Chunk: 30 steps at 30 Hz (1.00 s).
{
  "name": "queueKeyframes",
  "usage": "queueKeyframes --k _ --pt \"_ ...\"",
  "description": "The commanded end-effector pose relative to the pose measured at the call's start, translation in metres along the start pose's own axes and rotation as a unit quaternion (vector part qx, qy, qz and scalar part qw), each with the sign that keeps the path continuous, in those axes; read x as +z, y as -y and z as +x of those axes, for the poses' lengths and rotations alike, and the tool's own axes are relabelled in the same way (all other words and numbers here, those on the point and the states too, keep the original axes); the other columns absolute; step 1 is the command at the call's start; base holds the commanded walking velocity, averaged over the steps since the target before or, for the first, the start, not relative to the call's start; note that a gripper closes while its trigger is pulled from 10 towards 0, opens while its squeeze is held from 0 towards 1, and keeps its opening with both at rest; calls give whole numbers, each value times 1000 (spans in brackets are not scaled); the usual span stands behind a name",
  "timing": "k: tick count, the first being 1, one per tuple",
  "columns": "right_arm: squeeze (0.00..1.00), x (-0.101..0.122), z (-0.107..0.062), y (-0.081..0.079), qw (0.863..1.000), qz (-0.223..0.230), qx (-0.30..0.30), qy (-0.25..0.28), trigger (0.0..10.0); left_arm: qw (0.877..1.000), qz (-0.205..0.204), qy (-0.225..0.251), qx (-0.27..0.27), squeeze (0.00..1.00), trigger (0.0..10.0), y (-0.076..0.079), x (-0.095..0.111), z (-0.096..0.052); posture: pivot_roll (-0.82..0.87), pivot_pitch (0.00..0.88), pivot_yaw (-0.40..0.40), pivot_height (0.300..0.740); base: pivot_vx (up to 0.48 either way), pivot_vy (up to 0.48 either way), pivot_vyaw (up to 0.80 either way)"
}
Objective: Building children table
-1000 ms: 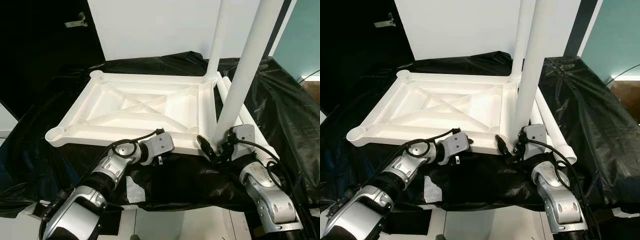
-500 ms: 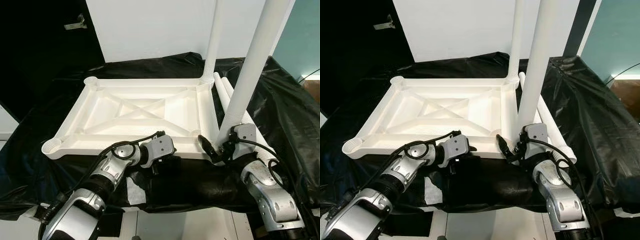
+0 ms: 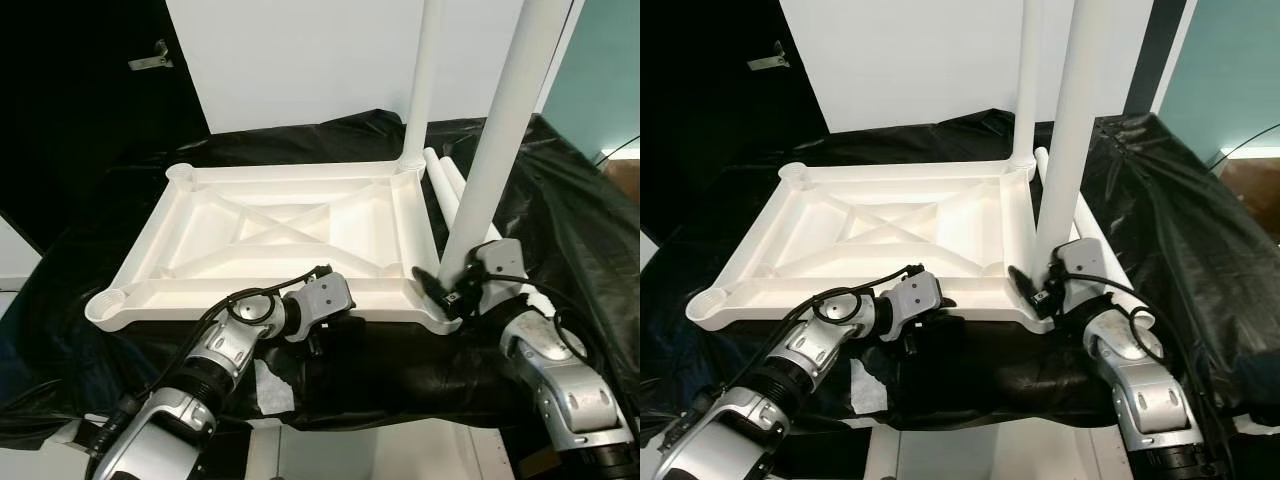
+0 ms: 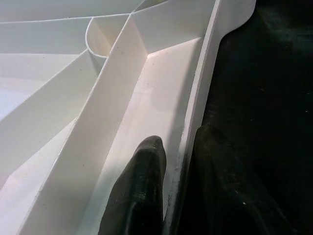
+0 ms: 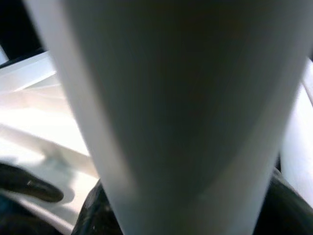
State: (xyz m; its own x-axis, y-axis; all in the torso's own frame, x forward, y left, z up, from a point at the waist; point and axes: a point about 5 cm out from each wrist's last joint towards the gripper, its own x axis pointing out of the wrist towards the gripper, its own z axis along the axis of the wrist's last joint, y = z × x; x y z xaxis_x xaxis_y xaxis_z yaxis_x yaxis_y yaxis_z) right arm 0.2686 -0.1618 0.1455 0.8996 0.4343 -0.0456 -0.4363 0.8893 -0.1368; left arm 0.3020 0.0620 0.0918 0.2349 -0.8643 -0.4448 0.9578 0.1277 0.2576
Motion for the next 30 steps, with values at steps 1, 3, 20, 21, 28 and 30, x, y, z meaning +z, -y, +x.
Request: queueKeyframes --k 1,3,20,21,28,30 --pt "0 -1 8 -18 999 36 28 4 0 998 -46 -5 -38 0 10000 29 -13 20 -101 24 28 740 0 0 0" --pt "0 -6 7 -22 997 53 -52 23 0 998 -50 -1 -29 0 10000 28 -11 20 -92 27 25 740 0 0 0" --pt "0 7 11 -26 966 83 -220 106 1412 997 -71 -5 -1 0 10000 25 -13 17 -67 32 33 740 0 0 0" --pt "0 7 11 -26 966 83 -220 106 1412 997 -71 -5 -1 0 10000 25 -13 17 -67 32 33 740 0 0 0" --pt "1000 12 17 -29 978 70 -161 117 10000 997 -73 -11 0 0 10000 27 -16 16 -77 29 29 740 0 0 0" --pt "1000 15 16 -31 983 52 -125 121 10000 997 -72 -12 0 0 10000 28 -16 16 -79 30 29 740 0 0 0"
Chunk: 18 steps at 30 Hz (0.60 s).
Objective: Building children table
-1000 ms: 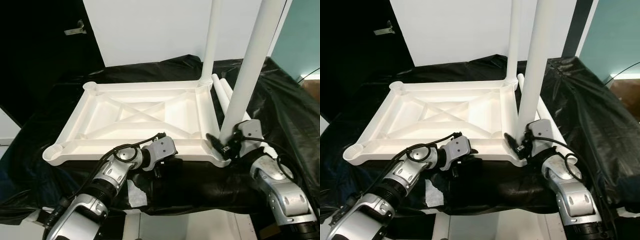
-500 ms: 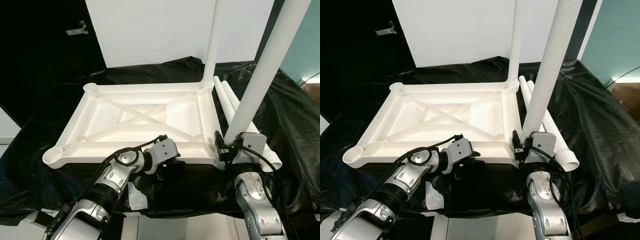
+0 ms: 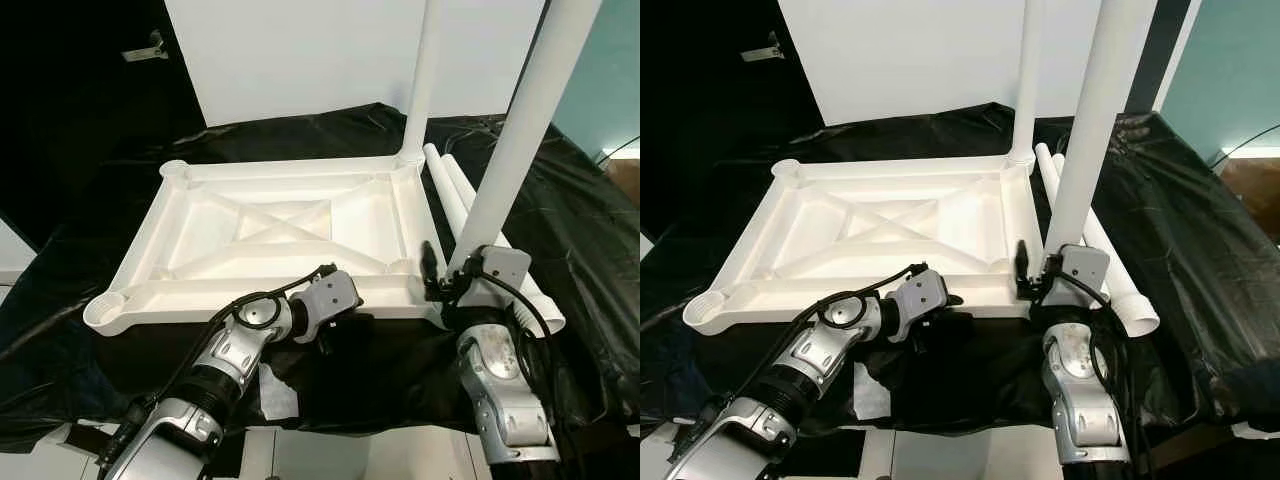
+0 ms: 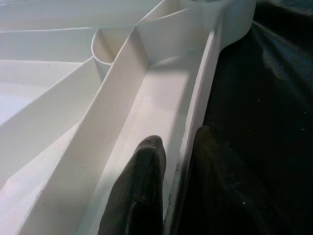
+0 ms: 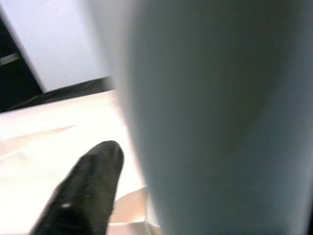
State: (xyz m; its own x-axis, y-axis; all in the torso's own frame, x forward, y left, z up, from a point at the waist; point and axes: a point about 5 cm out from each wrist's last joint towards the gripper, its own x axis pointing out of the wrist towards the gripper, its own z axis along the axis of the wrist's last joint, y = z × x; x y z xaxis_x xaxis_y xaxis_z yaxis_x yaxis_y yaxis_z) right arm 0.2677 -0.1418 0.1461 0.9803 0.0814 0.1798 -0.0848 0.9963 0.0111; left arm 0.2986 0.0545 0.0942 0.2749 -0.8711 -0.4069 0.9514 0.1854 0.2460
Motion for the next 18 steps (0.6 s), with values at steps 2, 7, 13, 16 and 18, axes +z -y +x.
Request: queueKeyframes --k 2,7,13,16,18 --pt "1000 13 4 -19 992 -17 118 30 10000 998 -54 -29 -22 0 10000 24 -24 9 -80 31 31 740 0 0 0" --pt "0 25 -3 -12 962 -46 270 5 10000 998 -50 -32 -29 0 10000 25 -25 10 -97 30 33 740 0 0 0" --pt "0 18 -8 0 949 -53 309 -43 10000 998 -50 -33 -28 0 10000 25 -25 11 -96 28 29 740 0 0 0" --pt "0 10 -13 6 940 -59 328 -69 10000 998 -50 -32 -27 0 10000 25 -25 12 -96 28 30 740 0 0 0" --pt "0 7 -14 11 932 -68 346 -84 10000 998 -49 -34 -28 0 10000 25 -25 12 -96 23 32 740 0 0 0"
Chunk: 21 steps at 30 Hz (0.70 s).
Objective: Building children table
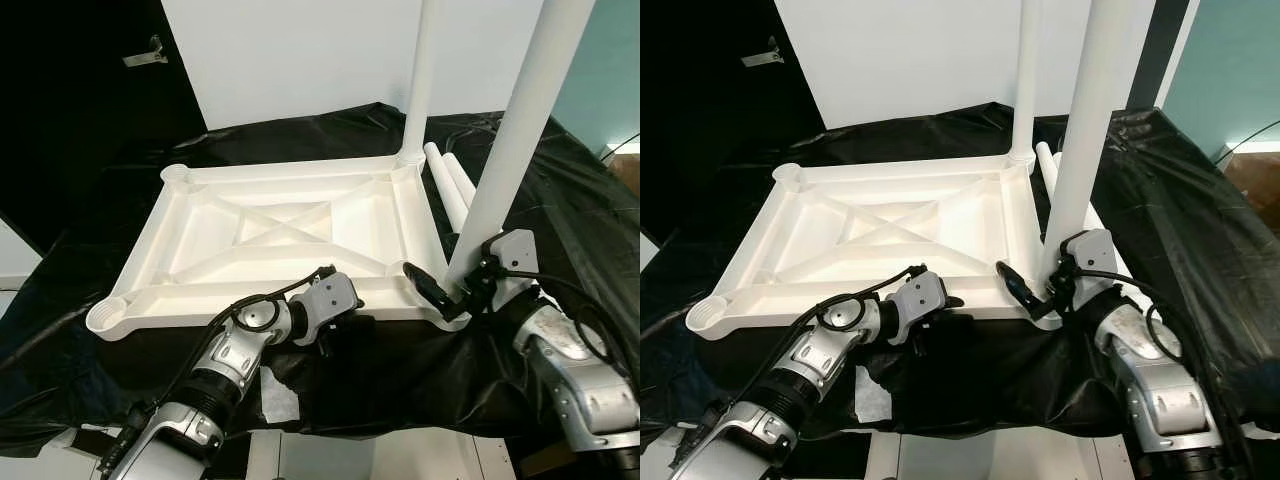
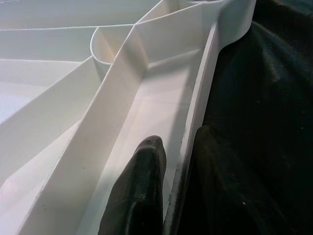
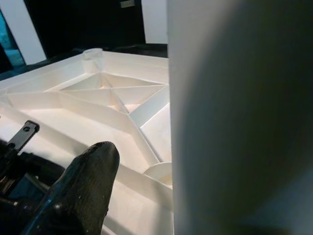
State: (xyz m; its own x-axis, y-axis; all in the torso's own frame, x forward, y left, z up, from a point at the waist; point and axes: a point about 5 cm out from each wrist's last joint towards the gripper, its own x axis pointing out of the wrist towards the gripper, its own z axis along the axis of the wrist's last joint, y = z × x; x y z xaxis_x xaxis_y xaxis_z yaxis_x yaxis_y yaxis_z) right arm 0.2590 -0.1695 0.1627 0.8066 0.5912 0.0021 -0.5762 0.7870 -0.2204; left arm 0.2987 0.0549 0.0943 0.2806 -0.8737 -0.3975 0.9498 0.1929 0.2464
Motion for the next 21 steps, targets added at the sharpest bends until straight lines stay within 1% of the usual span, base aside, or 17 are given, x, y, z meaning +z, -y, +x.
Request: queueKeyframes --k 1,2,6,9,12,15,19,21 --pt "0 -9 5 -18 997 20 75 -16 10000 998 -48 -38 -31 0 10000 26 -26 11 -96 23 32 740 0 0 0" --pt "0 -9 5 -18 997 20 75 -16 10000 998 -48 -38 -31 0 10000 26 -26 11 -96 23 32 740 0 0 0" --pt "0 -15 -5 -6 991 4 117 -62 10000 998 -46 -38 -28 0 10000 23 -25 12 -97 17 34 740 0 0 0" --pt "0 -16 -9 -3 989 3 125 -74 10000 998 -45 -37 -26 0 10000 23 -24 13 -97 17 33 740 0 0 0" --pt "0 -19 -12 -4 988 2 130 -84 10000 998 -45 -37 -25 0 10000 23 -24 14 -100 16 31 740 0 0 0" --pt "0 -23 -15 -9 988 -1 128 -89 10000 998 -45 -37 -25 0 10000 23 -24 15 -102 18 30 740 0 0 0" --pt "0 -22 -19 -12 988 -6 125 -88 10000 998 -44 -38 -26 0 10000 24 -25 15 -103 18 29 740 0 0 0" --pt "0 -19 -26 -13 990 -7 116 -84 10000 998 -45 -38 -25 0 10000 24 -25 15 -109 20 27 740 0 0 0"
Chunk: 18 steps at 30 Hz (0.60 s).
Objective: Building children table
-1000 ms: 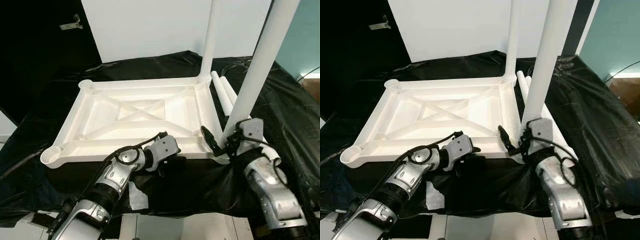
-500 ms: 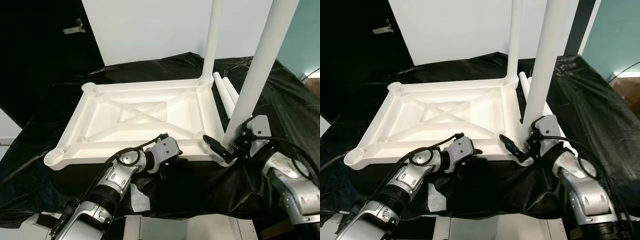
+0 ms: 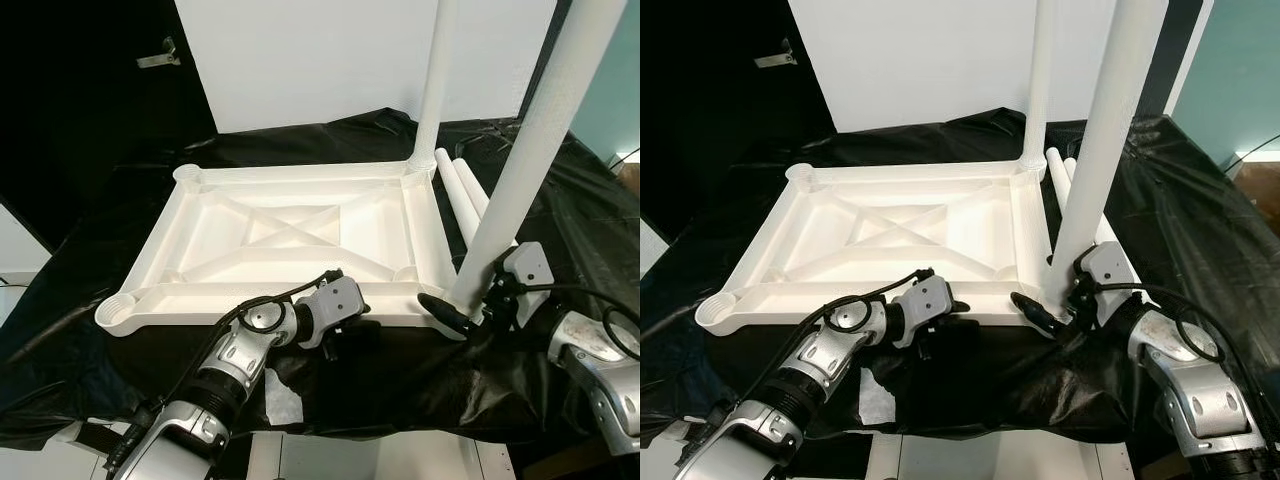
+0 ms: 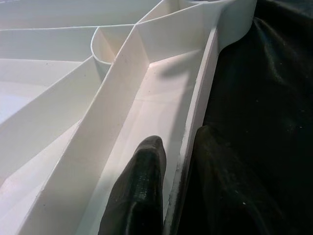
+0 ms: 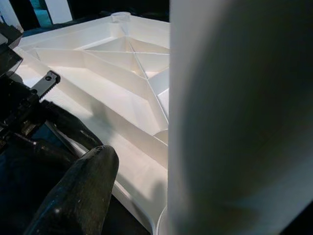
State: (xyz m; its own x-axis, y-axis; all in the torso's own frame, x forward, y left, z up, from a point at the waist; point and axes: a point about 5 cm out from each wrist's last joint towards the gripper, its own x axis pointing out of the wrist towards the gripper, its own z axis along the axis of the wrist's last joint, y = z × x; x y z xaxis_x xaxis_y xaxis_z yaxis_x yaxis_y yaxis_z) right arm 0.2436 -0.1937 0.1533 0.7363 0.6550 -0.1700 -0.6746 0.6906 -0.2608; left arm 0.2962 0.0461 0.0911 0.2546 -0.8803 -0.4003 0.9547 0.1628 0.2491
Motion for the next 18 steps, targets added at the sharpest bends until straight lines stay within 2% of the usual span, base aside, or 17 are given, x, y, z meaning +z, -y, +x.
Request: queueKeyframes --k 1,10,11,13,14,17,18 --pt "0 -6 5 -21 999 17 51 -9 10000 998 -53 -40 -11 0 10000 19 -26 7 -109 20 27 740 0 0 0" --pt "0 -8 -1 -23 999 15 41 -16 10000 998 -49 -39 -17 0 10000 22 -26 9 -122 25 32 740 0 0 0" --pt "0 -8 -1 -23 999 16 40 -16 6392 998 -49 -39 -18 0 10000 21 -25 10 -123 26 33 740 0 0 0" --pt "0 -8 -1 -23 999 16 40 -16 6392 998 -49 -39 -18 0 10000 21 -25 10 -123 26 33 740 0 0 0" --pt "0 -9 -3 -23 999 20 44 -18 0 998 -48 -37 -18 0 10000 21 -24 10 -123 27 33 740 0 0 0" --pt "0 -12 -4 -24 998 26 45 -21 0 998 -47 -35 -18 0 10000 20 -23 11 -122 27 33 740 0 0 0" --pt "0 -16 0 -26 999 44 22 -12 0 998 -47 -34 -17 0 10000 20 -22 11 -115 25 30 740 0 0 0"
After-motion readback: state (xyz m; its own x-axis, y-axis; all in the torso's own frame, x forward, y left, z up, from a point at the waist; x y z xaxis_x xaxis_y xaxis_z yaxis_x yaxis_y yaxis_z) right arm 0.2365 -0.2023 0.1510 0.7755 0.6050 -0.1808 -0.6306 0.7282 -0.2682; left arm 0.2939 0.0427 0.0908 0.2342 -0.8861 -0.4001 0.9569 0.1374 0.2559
